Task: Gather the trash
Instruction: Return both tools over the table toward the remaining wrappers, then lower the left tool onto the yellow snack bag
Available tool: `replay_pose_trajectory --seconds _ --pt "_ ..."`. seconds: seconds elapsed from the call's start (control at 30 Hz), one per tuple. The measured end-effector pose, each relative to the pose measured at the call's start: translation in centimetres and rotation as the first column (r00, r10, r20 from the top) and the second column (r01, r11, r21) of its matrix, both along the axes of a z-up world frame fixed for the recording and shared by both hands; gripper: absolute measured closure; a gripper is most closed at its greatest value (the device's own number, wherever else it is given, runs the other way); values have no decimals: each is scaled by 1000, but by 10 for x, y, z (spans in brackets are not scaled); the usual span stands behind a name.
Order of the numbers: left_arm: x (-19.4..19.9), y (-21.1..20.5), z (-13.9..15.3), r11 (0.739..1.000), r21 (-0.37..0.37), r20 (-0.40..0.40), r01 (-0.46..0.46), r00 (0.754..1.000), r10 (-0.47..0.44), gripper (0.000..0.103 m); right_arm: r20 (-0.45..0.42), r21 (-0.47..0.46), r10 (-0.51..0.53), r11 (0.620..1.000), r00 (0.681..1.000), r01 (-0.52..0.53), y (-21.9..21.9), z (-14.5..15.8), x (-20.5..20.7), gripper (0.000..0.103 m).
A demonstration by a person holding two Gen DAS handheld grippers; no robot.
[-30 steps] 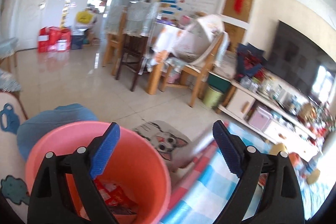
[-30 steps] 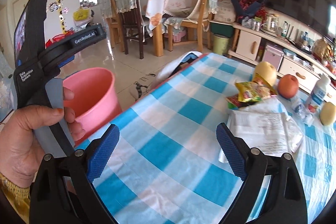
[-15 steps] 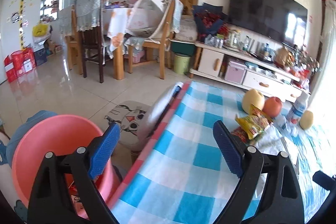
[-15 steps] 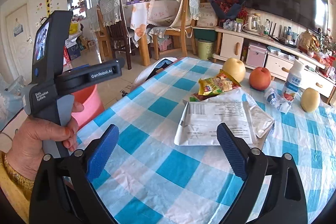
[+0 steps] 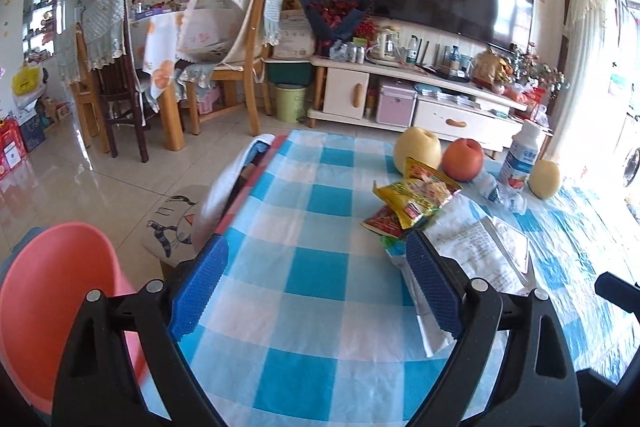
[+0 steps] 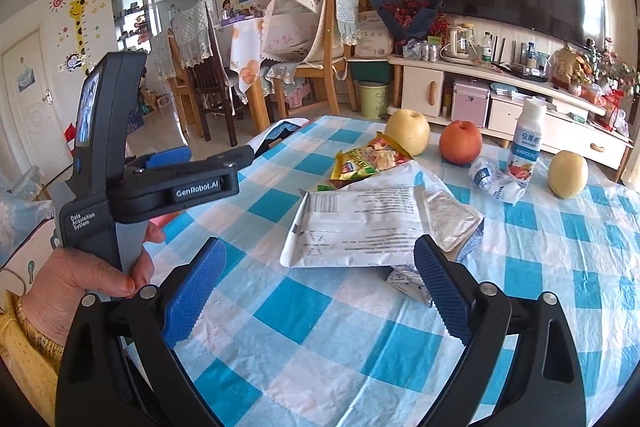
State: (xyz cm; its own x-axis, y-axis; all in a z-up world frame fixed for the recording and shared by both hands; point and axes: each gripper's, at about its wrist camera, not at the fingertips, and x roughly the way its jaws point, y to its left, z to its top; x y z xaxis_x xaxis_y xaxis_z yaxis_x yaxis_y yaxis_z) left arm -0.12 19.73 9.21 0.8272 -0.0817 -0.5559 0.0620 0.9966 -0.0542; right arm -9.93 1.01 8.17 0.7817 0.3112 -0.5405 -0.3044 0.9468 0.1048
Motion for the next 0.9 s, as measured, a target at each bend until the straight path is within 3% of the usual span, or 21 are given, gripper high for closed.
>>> replay_pose_trajectory --seconds 0.33,0.53,0.73,0.9 --pt "8 -28 -4 997 -42 -17 58 998 -59 12 -17 44 -59 997 998 60 -38 1 6 9" --pt "28 -54 -3 990 27 11 141 990 -141 12 -23 62 -97 993 995 99 -67 2 15 9" --pt "59 -82 -12 953 111 -8 282 959 -283 12 -92 93 -158 982 983 166 -106 -11 48 9" --pt "89 -103 -25 905 163 -68 394 919 -388 12 -132 79 -172 980 976 184 -129 -25 80 9"
